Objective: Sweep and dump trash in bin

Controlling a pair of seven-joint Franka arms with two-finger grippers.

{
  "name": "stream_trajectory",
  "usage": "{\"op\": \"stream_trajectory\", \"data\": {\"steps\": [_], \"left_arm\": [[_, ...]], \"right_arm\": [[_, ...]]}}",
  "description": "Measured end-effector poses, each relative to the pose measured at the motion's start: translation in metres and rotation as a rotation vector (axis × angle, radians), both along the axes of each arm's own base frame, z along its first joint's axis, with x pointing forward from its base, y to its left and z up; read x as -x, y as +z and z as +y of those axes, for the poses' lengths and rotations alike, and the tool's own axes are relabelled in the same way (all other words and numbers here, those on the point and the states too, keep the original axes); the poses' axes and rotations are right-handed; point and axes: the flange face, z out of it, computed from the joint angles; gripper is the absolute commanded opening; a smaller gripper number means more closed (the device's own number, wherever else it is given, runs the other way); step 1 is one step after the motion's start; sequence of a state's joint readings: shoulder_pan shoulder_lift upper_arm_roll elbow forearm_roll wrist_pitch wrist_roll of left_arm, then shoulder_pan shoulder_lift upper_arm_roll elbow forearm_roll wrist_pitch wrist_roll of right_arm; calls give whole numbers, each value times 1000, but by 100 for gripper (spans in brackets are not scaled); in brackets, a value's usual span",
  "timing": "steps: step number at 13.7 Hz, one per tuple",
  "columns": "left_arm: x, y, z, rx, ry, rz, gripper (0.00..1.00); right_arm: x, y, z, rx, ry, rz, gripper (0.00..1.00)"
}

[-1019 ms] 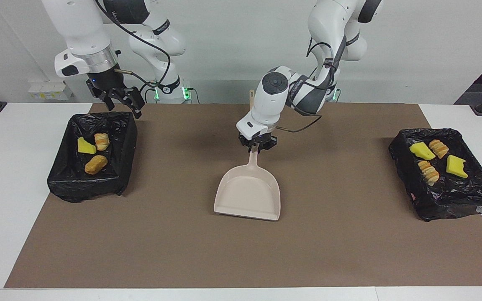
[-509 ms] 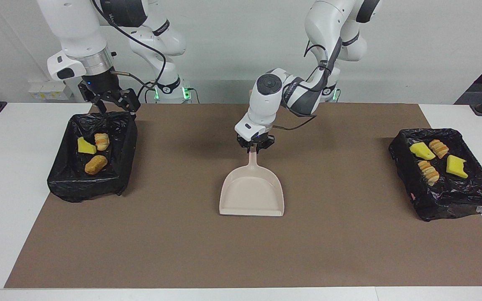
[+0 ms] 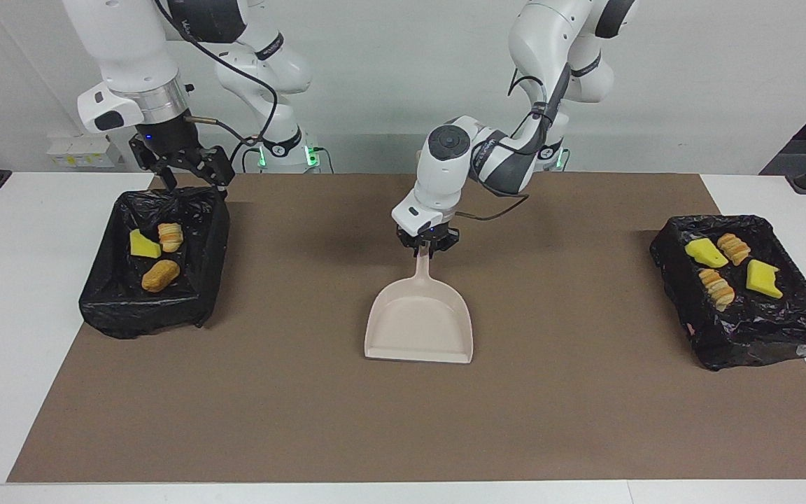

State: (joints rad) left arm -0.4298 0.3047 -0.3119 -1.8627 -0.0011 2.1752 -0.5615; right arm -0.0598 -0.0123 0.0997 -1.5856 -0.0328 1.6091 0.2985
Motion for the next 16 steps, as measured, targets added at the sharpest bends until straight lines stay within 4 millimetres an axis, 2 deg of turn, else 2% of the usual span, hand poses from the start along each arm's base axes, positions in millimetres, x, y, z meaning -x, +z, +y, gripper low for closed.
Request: {"op": "stream_trajectory", "data": {"steps": [3,6,9,12,14,16], "left_arm": [[-10,3,11,2,18,-10,100],[-31,20,44,-6,75,-18,100],[-57,55,97,-11,156,-44,100],[-72,96,166,-46,247,-38,100],[-76,116,208,-67,230,-29,100],[-80,131,245,-76,133,-30,100]], "right_arm": [[0,0,0,0,1,0,100],[0,0,1,0,1,0,100],[0,0,1,0,1,0,100],[0,0,1,0,1,0,100],[0,0,0,0,0,0,100],[0,0,-2,0,-4,0,100]]}}
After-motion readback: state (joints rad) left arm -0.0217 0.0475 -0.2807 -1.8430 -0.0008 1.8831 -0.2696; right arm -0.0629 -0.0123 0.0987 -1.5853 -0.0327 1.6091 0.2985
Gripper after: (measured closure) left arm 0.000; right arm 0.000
